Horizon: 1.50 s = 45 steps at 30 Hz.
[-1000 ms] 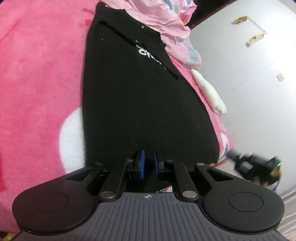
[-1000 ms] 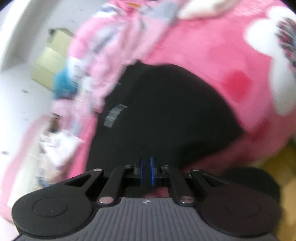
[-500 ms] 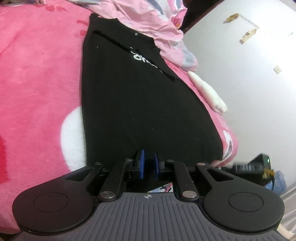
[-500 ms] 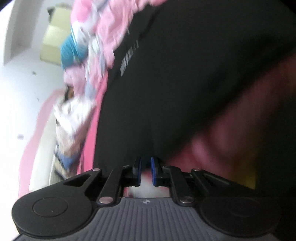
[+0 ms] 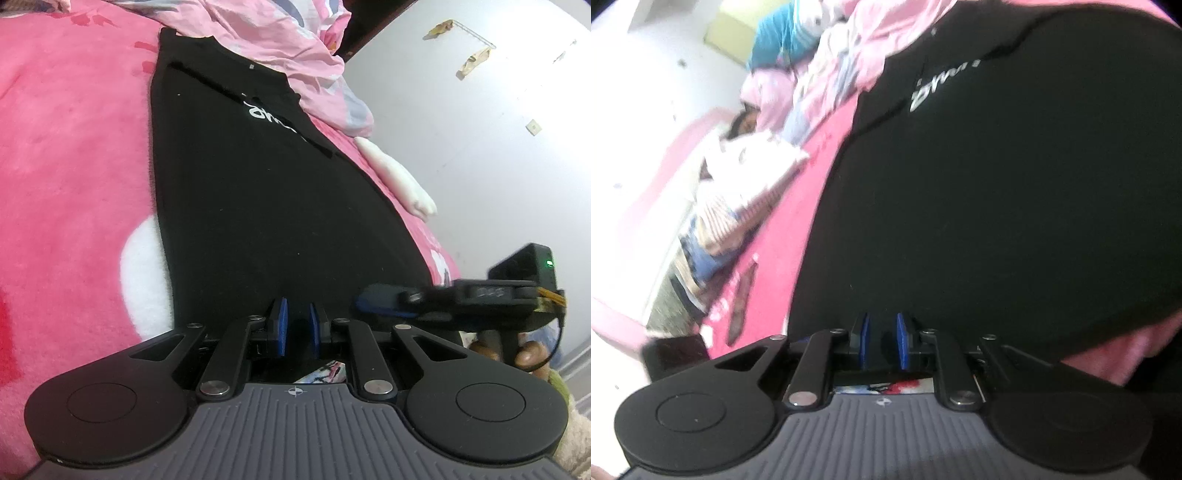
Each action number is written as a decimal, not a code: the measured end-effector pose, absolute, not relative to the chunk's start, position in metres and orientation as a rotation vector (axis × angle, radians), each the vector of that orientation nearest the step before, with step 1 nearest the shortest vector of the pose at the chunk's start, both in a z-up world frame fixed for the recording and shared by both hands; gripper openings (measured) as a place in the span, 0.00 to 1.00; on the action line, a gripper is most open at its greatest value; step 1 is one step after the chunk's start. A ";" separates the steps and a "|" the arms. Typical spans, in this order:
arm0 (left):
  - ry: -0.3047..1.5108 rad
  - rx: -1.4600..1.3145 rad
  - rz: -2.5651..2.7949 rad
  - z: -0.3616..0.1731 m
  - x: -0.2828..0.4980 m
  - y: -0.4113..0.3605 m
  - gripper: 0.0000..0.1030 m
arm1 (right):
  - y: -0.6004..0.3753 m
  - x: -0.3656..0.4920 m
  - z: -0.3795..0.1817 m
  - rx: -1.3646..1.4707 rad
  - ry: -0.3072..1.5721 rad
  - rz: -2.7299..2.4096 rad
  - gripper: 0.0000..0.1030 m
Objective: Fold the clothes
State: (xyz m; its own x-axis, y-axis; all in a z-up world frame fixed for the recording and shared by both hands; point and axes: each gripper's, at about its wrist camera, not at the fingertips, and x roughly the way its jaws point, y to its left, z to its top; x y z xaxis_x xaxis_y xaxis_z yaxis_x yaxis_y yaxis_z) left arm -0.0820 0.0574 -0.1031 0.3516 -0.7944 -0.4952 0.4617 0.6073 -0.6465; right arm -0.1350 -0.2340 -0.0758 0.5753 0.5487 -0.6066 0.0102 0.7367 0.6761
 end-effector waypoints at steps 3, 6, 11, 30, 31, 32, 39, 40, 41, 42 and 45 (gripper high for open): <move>0.887 -0.430 -0.850 -0.103 -0.080 0.056 0.14 | -0.223 -0.136 -0.083 0.672 0.916 0.363 0.17; 0.896 -0.432 -0.853 -0.102 -0.078 0.055 0.15 | -0.219 -0.145 -0.087 0.679 0.929 0.403 0.17; 0.910 -0.427 -0.855 -0.102 -0.076 0.053 0.17 | -0.202 -0.156 -0.099 0.628 1.029 0.476 0.17; 0.868 -0.318 -0.764 -0.092 -0.094 0.036 0.22 | -0.165 -0.215 -0.030 -0.183 0.578 0.230 0.46; 0.864 -0.310 -0.758 -0.091 -0.095 0.034 0.23 | -0.167 -0.221 -0.026 -0.210 0.535 0.228 0.47; 0.861 -0.305 -0.751 -0.091 -0.097 0.033 0.24 | -0.166 -0.224 -0.022 -0.228 0.500 0.226 0.51; 0.846 -0.288 -0.719 -0.088 -0.105 0.025 0.33 | -0.170 -0.231 -0.003 -0.165 0.339 0.190 0.71; 0.843 -0.284 -0.716 -0.087 -0.106 0.024 0.34 | -0.173 -0.232 0.000 -0.136 0.325 0.182 0.73; 0.841 -0.277 -0.712 -0.086 -0.107 0.022 0.35 | -0.176 -0.234 0.002 -0.101 0.309 0.178 0.74; 0.839 -0.269 -0.709 -0.085 -0.109 0.021 0.37 | -0.180 -0.235 0.005 -0.060 0.292 0.176 0.75; 0.837 -0.252 -0.707 -0.082 -0.111 0.016 0.43 | -0.189 -0.239 0.013 0.040 0.242 0.164 0.79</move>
State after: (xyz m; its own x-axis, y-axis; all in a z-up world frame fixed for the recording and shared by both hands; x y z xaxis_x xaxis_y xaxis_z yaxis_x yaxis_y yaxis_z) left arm -0.1114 0.0164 -0.0823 0.4606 -0.6617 -0.5917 0.4721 0.7471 -0.4679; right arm -0.2387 -0.1889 0.0131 0.9576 0.1663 -0.2351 -0.1568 0.9859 0.0587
